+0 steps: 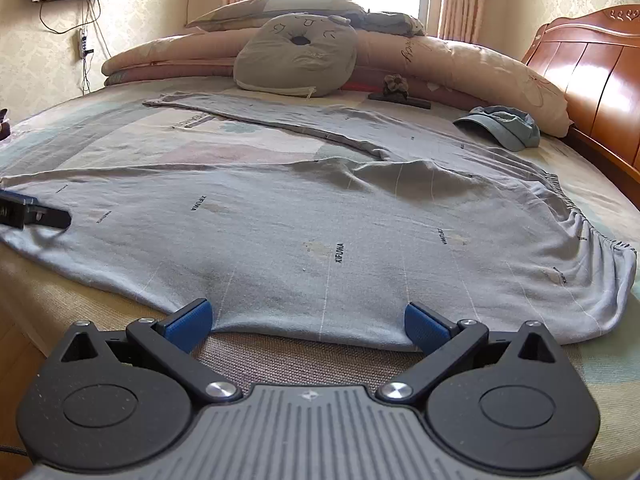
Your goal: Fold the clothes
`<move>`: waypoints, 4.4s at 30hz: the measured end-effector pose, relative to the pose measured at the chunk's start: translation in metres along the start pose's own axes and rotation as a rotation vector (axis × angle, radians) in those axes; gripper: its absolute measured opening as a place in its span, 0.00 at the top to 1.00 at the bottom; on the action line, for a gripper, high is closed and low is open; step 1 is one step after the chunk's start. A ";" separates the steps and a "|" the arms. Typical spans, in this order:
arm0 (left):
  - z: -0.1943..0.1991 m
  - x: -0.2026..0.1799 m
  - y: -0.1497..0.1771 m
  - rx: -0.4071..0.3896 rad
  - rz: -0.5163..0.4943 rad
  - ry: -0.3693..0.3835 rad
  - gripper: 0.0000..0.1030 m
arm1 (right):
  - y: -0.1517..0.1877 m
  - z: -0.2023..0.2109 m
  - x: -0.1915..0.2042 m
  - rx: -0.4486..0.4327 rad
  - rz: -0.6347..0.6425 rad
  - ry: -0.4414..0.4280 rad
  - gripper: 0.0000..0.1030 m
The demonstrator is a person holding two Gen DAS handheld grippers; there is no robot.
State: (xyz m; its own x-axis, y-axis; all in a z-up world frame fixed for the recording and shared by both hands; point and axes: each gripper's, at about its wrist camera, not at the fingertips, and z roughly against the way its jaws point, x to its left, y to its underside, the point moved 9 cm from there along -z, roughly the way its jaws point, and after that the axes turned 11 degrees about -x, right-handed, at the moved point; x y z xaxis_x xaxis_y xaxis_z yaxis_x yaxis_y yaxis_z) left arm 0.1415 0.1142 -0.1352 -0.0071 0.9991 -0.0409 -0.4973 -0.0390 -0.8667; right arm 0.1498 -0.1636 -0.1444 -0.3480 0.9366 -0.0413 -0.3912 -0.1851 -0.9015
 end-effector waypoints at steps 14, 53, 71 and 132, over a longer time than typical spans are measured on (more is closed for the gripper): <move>-0.007 0.018 -0.021 0.008 -0.021 -0.130 0.17 | 0.003 0.004 0.001 -0.015 0.012 -0.020 0.00; -0.010 0.145 -0.016 0.024 0.130 -0.306 0.17 | 0.004 0.006 0.001 -0.033 0.019 -0.029 0.00; 0.036 0.064 0.010 0.055 0.000 -0.163 0.07 | 0.005 0.008 0.002 -0.035 0.015 -0.015 0.00; -0.089 0.057 -0.126 0.082 0.140 0.069 0.07 | -0.143 -0.220 -0.108 0.409 0.116 0.074 0.00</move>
State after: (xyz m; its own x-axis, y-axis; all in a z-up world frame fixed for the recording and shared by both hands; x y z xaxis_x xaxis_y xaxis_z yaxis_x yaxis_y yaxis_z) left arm 0.2809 0.1747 -0.0722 -0.0234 0.9805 -0.1952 -0.5648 -0.1740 -0.8066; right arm 0.4311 -0.1724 -0.1056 -0.3536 0.9185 -0.1768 -0.6637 -0.3796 -0.6445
